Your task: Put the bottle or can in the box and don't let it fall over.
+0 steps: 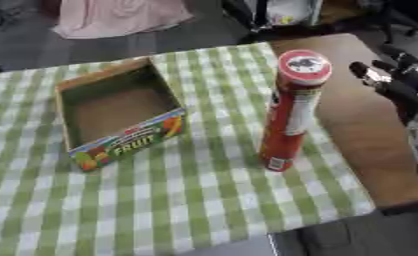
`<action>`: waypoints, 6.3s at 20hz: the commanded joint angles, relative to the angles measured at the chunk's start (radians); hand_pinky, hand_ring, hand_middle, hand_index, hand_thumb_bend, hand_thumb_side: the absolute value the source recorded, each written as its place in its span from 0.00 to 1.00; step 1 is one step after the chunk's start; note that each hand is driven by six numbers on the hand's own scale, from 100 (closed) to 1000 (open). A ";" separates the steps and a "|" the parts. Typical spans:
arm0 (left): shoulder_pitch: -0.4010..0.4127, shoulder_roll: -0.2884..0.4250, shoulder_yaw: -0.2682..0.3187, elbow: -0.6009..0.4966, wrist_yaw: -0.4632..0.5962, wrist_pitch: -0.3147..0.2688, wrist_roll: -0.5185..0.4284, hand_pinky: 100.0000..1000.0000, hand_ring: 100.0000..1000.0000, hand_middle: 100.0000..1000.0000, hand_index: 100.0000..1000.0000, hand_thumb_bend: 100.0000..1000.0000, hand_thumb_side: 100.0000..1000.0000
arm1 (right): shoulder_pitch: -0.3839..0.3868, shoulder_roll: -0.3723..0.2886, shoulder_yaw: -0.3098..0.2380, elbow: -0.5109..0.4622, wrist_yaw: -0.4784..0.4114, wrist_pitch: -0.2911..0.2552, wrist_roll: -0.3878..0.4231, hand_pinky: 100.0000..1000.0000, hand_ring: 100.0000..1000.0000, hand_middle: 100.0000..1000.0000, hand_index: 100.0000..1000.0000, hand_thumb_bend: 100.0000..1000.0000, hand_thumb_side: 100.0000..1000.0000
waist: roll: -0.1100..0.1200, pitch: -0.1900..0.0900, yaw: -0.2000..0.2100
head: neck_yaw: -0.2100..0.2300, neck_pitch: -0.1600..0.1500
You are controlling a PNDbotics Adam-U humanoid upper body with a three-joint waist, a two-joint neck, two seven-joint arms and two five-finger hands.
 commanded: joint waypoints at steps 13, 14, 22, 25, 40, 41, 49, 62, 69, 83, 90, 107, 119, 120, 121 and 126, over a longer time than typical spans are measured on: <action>-0.002 0.040 0.009 -0.007 -0.007 0.000 0.001 0.72 0.76 0.70 0.79 0.71 0.58 | 0.047 -0.068 0.016 -0.029 -0.068 -0.052 0.153 0.70 0.97 1.00 0.89 0.68 0.19 | 0.000 -0.013 -0.011 | 0.023 0.004; -0.001 0.039 0.009 -0.007 -0.006 0.000 0.001 0.72 0.76 0.70 0.79 0.71 0.58 | 0.050 -0.068 0.017 -0.029 -0.070 -0.054 0.163 0.70 0.97 1.00 0.89 0.68 0.19 | 0.000 -0.013 -0.012 | 0.024 0.004; -0.001 0.039 0.009 -0.006 -0.006 -0.001 0.000 0.72 0.76 0.71 0.79 0.71 0.58 | 0.069 -0.063 0.025 -0.034 -0.094 -0.080 0.241 0.71 0.99 1.00 0.91 0.69 0.17 | 0.001 -0.013 -0.014 | 0.028 0.003; -0.001 0.038 0.008 -0.006 -0.005 0.000 -0.001 0.72 0.76 0.71 0.79 0.71 0.58 | 0.076 -0.061 0.032 -0.042 -0.095 -0.084 0.261 0.71 0.99 1.00 0.91 0.70 0.16 | 0.001 -0.013 -0.015 | 0.026 0.003; -0.002 0.035 0.006 -0.005 -0.004 -0.001 -0.004 0.72 0.76 0.71 0.79 0.71 0.58 | 0.088 -0.044 0.063 -0.080 -0.082 -0.074 0.294 0.71 0.99 1.00 0.91 0.70 0.16 | 0.002 -0.011 -0.011 | 0.021 -0.001; -0.002 0.034 0.006 -0.005 -0.004 -0.001 -0.004 0.72 0.76 0.71 0.79 0.71 0.58 | 0.088 -0.044 0.065 -0.082 -0.081 -0.073 0.295 0.71 0.99 1.00 0.91 0.70 0.16 | 0.002 -0.011 -0.010 | 0.021 -0.001; -0.002 0.031 0.005 -0.005 -0.003 0.000 -0.007 0.72 0.76 0.71 0.79 0.71 0.58 | 0.081 -0.036 0.086 -0.098 -0.074 -0.063 0.306 0.72 1.00 1.00 0.91 0.70 0.15 | 0.001 -0.010 -0.005 | 0.018 -0.003; -0.003 0.027 0.003 -0.004 -0.001 0.000 -0.010 0.72 0.76 0.71 0.79 0.71 0.58 | 0.063 -0.017 0.110 -0.109 -0.076 -0.049 0.310 0.72 1.00 1.00 0.92 0.72 0.15 | 0.001 -0.008 0.001 | 0.015 -0.002; -0.004 0.026 0.002 -0.004 0.001 0.001 -0.011 0.72 0.76 0.71 0.79 0.71 0.58 | 0.060 -0.014 0.115 -0.113 -0.087 -0.053 0.343 0.73 1.00 1.00 0.92 0.72 0.18 | 0.000 -0.007 0.003 | 0.015 -0.002; -0.005 0.023 0.001 -0.004 0.002 0.001 -0.013 0.72 0.77 0.71 0.79 0.70 0.58 | 0.045 -0.005 0.130 -0.118 -0.090 -0.047 0.356 0.73 1.00 1.00 0.92 0.71 0.22 | -0.001 -0.004 0.008 | 0.011 -0.001; -0.004 0.022 0.001 -0.003 0.002 0.001 -0.013 0.72 0.77 0.71 0.79 0.70 0.58 | 0.039 -0.001 0.134 -0.120 -0.088 -0.042 0.353 0.73 1.00 1.00 0.92 0.72 0.21 | -0.001 -0.004 0.010 | 0.010 -0.002; -0.001 0.016 0.001 -0.003 0.005 0.001 -0.014 0.72 0.76 0.71 0.79 0.69 0.58 | 0.023 0.019 0.156 -0.129 -0.087 -0.032 0.358 0.73 1.00 1.00 0.92 0.71 0.23 | 0.000 -0.001 0.015 | 0.003 -0.001; -0.001 0.016 0.000 -0.002 0.006 0.001 -0.016 0.73 0.76 0.71 0.79 0.69 0.58 | 0.018 0.033 0.166 -0.134 -0.121 -0.038 0.394 0.73 1.00 1.00 0.90 0.72 0.20 | 0.001 0.002 0.015 | 0.000 0.000; -0.001 0.016 0.000 -0.001 0.007 0.001 -0.016 0.73 0.76 0.71 0.79 0.69 0.58 | 0.018 0.034 0.167 -0.135 -0.126 -0.039 0.399 0.73 0.98 1.00 0.90 0.73 0.18 | 0.001 0.002 0.015 | 0.000 0.000; -0.001 0.016 0.000 -0.001 0.007 0.001 -0.016 0.73 0.76 0.71 0.79 0.69 0.58 | 0.019 0.034 0.167 -0.135 -0.130 -0.041 0.405 0.72 0.98 1.00 0.90 0.73 0.18 | 0.001 0.002 0.015 | 0.000 0.000; -0.001 0.015 0.000 -0.001 0.007 0.001 -0.017 0.73 0.76 0.71 0.79 0.69 0.58 | 0.017 0.037 0.174 -0.137 -0.146 -0.046 0.430 0.72 0.98 1.00 0.90 0.76 0.18 | 0.001 0.002 0.015 | -0.002 -0.001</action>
